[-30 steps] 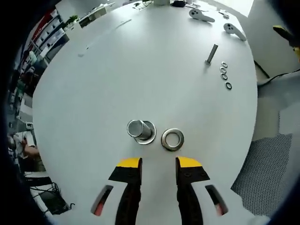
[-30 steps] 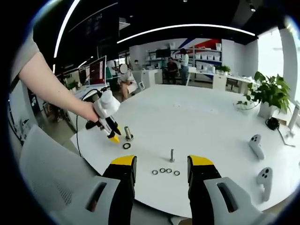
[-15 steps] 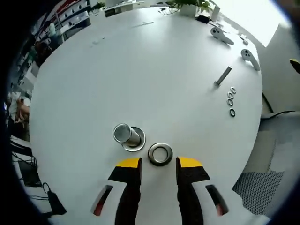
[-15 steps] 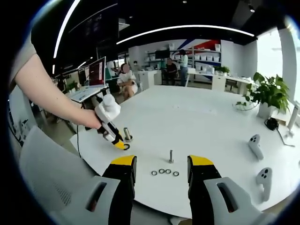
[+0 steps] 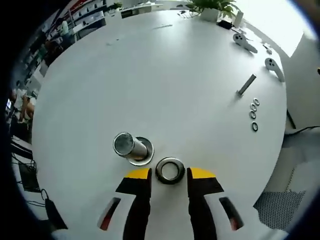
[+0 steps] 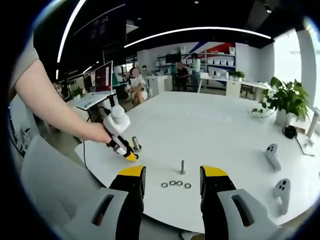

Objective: Place the washer onto the threaded stud by aligning its center hole with the stud, sliding it down to the base, and recovering from edge contact or off-axis alignment until the washer reaches the visible bottom stop.

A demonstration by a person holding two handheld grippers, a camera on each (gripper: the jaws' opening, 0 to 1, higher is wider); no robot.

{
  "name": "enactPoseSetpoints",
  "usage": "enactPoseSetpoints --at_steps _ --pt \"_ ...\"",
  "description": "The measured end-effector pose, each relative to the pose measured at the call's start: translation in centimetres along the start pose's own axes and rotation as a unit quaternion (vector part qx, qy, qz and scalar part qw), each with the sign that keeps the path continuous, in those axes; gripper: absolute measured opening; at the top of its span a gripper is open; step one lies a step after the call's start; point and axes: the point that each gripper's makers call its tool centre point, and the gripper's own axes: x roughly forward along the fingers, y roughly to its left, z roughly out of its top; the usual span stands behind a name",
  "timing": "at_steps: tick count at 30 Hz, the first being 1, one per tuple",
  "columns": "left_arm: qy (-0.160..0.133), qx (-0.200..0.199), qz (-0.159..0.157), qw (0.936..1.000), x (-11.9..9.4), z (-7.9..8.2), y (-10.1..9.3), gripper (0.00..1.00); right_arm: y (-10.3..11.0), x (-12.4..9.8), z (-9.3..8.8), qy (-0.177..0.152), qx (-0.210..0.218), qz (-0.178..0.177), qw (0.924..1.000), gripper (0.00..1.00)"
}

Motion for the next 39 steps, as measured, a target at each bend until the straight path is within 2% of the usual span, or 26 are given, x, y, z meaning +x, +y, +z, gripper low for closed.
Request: enactPoseSetpoints --at_steps 5,17,24,32,39 --pt "0.012 0.036 0.01 0.9992 0.0 -0.3 0.0 0.22 0.0 0.0 0.0 -0.001 0.001 0.0 1.0 0.46" --pt "0.016 0.047 0.011 0.9987 -0.2 -0.5 0.0 0.21 -0.1 0.0 0.1 -0.003 0.004 0.0 1.0 0.46" --pt "0.047 0.071 0.001 0.9964 -0.8 -1.9 0.2 0.21 -0.1 0.0 0.1 -0.003 0.004 0.0 1.0 0.45" --pt "0.084 0.079 -0.004 0.9934 -1.6 -3.6 0.9 0.21 -0.1 -0.1 0.2 -0.005 0.006 -0.002 1.0 0.45" --pt "0.099 0.078 -0.005 0.992 -1.5 -3.6 0.9 0.22 -0.2 -0.1 0.2 -0.006 0.005 -0.004 1.0 0.45"
